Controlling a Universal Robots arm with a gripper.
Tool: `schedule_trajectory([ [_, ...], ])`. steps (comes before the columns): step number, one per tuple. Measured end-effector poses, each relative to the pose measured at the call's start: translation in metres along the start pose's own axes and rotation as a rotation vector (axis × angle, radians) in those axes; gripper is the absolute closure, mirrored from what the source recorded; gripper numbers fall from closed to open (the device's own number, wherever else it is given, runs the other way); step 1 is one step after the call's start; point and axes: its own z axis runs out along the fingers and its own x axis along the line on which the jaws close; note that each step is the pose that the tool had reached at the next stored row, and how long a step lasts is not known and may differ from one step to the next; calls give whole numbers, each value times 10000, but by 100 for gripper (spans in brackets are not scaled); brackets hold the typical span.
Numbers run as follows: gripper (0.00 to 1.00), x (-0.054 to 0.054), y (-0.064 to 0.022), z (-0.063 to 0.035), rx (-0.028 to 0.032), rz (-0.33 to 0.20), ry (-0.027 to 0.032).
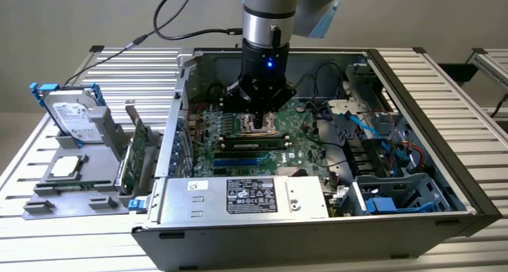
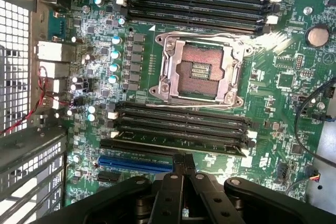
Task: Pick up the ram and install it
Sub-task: 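Press down the ram until it locks into place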
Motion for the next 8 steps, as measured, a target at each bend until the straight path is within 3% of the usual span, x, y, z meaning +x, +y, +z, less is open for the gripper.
schedule_trajectory([
  [8,89,0,0,0,-7,122,-16],
])
